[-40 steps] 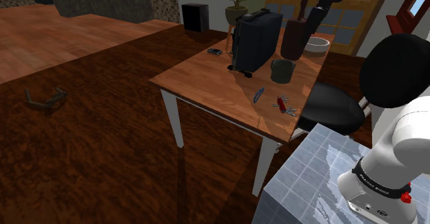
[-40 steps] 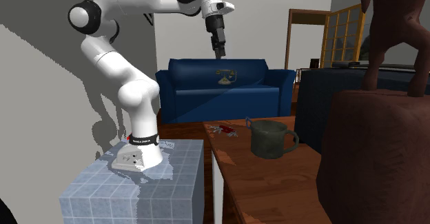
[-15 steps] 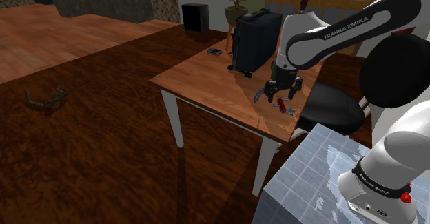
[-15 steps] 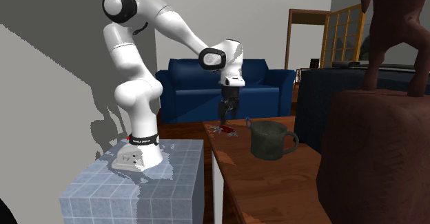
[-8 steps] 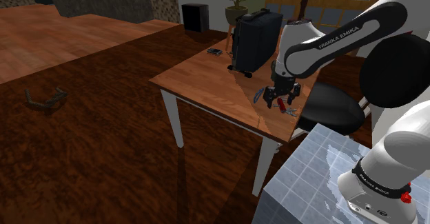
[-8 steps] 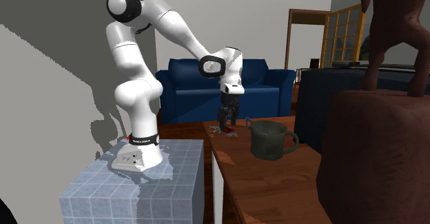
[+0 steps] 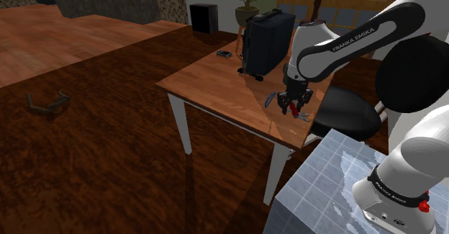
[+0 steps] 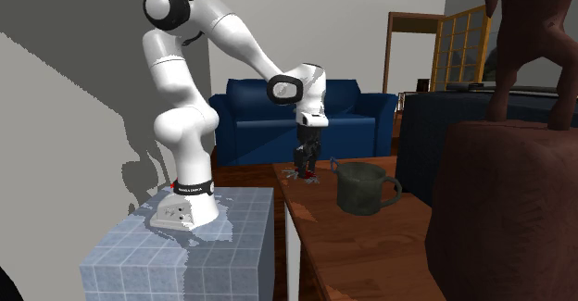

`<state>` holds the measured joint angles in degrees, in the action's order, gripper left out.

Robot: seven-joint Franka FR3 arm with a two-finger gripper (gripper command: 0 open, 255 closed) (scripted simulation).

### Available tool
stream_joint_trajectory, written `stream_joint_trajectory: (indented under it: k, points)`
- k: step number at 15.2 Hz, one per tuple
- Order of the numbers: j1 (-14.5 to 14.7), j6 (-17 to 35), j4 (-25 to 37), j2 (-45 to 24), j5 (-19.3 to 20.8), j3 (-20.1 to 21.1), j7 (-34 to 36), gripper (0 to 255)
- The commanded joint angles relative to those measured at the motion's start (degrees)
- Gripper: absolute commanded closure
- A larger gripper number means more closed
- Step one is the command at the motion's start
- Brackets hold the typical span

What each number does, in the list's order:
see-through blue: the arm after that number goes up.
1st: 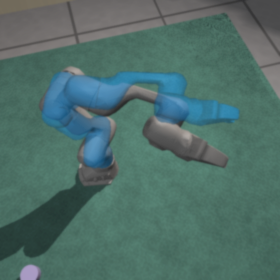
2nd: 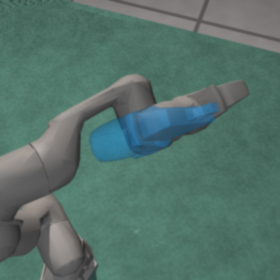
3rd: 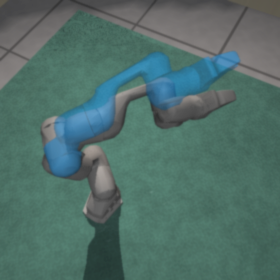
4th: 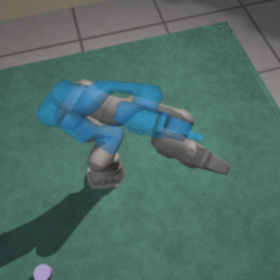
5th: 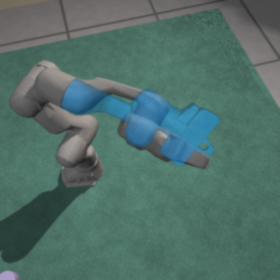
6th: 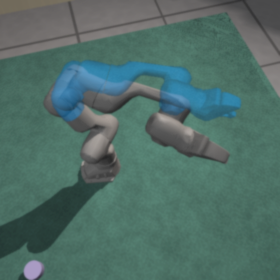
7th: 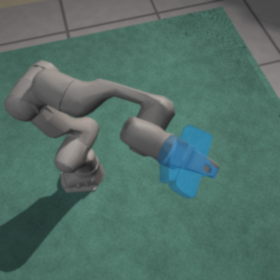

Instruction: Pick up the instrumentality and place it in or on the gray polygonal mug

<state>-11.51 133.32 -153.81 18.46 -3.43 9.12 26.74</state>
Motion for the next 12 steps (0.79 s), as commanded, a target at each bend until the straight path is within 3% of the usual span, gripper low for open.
stream_joint_trajectory:
  k: [1, 7, 12]
  points:
    - [0.0, 0.0, 0.0, 0.0, 0.0, 0.0, 0.0, 255]
    - [0.0, 0.0, 0.0, 0.0, 0.0, 0.0, 0.0, 255]
    - [0.1, -4.8, 1.8, 3.0, -0.2, -0.3, -0.2, 255]
